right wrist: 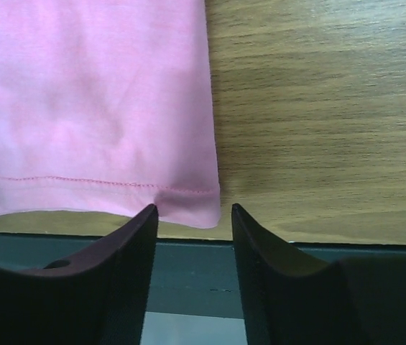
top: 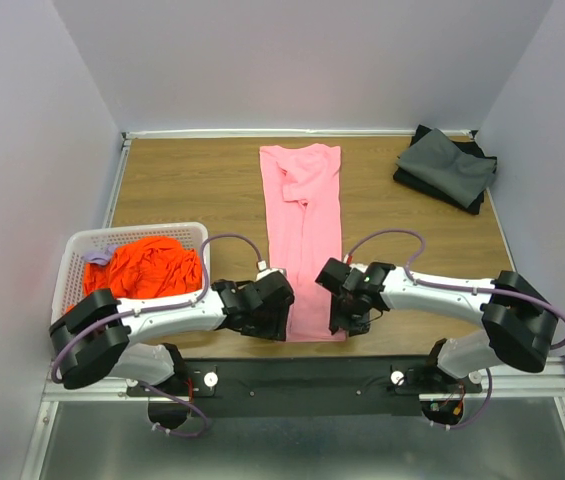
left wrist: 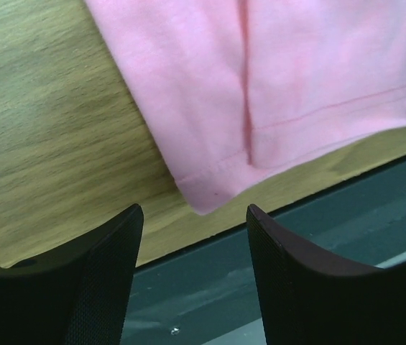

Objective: Fold and stack the t-shirts
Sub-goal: Fold the tshirt

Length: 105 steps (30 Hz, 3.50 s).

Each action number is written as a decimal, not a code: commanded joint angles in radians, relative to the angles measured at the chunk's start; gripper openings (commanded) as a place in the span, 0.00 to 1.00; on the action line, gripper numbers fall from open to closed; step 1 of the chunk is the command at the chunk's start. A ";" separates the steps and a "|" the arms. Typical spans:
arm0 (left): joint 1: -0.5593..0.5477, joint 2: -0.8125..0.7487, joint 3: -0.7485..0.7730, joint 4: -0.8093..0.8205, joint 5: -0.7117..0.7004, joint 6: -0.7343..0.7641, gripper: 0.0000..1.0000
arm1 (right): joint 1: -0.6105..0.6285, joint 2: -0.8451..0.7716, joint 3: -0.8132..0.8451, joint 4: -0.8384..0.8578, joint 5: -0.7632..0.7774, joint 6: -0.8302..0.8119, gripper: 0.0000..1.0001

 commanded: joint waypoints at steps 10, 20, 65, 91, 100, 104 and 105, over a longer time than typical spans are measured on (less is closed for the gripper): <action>-0.018 0.103 -0.019 0.070 -0.034 -0.057 0.55 | 0.008 -0.009 -0.065 0.005 0.046 -0.006 0.36; -0.068 0.152 -0.057 0.078 -0.021 -0.092 0.20 | 0.008 -0.043 -0.116 0.005 0.050 0.001 0.21; 0.001 -0.070 0.105 -0.117 -0.135 -0.106 0.00 | 0.005 -0.149 0.119 -0.104 0.155 0.065 0.01; 0.313 0.154 0.312 0.043 -0.161 0.202 0.00 | -0.219 0.146 0.378 -0.038 0.362 -0.122 0.02; 0.428 0.280 0.407 0.075 -0.135 0.322 0.00 | -0.315 0.291 0.504 0.001 0.357 -0.219 0.02; 0.472 0.374 0.495 0.073 -0.113 0.371 0.00 | -0.361 0.365 0.571 0.007 0.354 -0.252 0.02; 0.481 0.388 0.510 0.072 -0.109 0.382 0.00 | -0.369 0.379 0.588 0.008 0.351 -0.260 0.01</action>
